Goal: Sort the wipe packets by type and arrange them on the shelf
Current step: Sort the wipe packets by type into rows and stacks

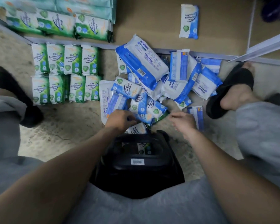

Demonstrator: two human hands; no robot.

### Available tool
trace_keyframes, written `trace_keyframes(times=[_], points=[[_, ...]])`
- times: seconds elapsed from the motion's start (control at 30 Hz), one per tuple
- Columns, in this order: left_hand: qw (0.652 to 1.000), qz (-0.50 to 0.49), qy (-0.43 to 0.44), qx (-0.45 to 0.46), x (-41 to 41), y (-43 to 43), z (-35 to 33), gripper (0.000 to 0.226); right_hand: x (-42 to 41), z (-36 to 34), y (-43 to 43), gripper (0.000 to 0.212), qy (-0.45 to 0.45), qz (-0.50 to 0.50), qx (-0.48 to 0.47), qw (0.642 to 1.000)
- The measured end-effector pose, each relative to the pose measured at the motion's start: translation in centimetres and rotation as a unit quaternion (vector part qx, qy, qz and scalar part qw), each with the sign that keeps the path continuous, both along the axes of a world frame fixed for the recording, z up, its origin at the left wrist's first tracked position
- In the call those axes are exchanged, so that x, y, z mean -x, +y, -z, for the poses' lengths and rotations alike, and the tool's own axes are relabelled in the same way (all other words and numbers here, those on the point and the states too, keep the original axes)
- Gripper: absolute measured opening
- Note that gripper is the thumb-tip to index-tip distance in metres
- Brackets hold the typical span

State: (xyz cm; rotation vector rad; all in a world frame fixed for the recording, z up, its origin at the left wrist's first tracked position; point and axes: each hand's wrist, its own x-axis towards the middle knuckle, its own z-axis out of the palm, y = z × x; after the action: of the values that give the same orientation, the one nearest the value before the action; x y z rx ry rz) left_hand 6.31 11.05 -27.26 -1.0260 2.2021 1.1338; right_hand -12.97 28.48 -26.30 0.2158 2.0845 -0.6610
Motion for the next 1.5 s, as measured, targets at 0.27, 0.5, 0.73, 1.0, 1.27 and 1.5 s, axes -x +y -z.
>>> trace_keyframes(times=[0.27, 0.5, 0.73, 1.0, 1.27, 1.5], points=[[0.995, 0.016, -0.091, -0.026, 0.4, 2.3, 2.8, 0.034, -1.2, 2.6, -0.9, 0.039, 0.072, -0.103, -0.043, 0.991], [0.991, 0.023, -0.131, -0.033, 0.7, 3.0, 4.2, 0.045, -2.0, 4.0, -2.0, 0.037, 0.109, -0.104, -0.079, 0.985], [0.985, 0.057, -0.131, -0.097, 1.3, 2.3, 3.9, 0.038, -1.4, 5.1, -2.1, 0.019, 0.097, -0.078, -0.085, 0.989], [0.975, -0.164, -0.007, -0.148, 0.9, -2.9, 0.3, 0.028, -0.5, 4.3, -0.1, 0.012, 0.025, -0.04, -0.036, 0.998], [0.905, -0.41, 0.083, -0.075, 0.5, -5.7, -2.0, 0.029, 2.9, 0.8, 2.7, 0.022, 0.07, -0.025, -0.029, 0.997], [0.928, -0.355, 0.086, -0.068, -0.1, -3.5, -3.2, 0.017, 5.8, -6.3, 1.5, 0.021, 0.102, 0.062, 0.078, 0.99]])
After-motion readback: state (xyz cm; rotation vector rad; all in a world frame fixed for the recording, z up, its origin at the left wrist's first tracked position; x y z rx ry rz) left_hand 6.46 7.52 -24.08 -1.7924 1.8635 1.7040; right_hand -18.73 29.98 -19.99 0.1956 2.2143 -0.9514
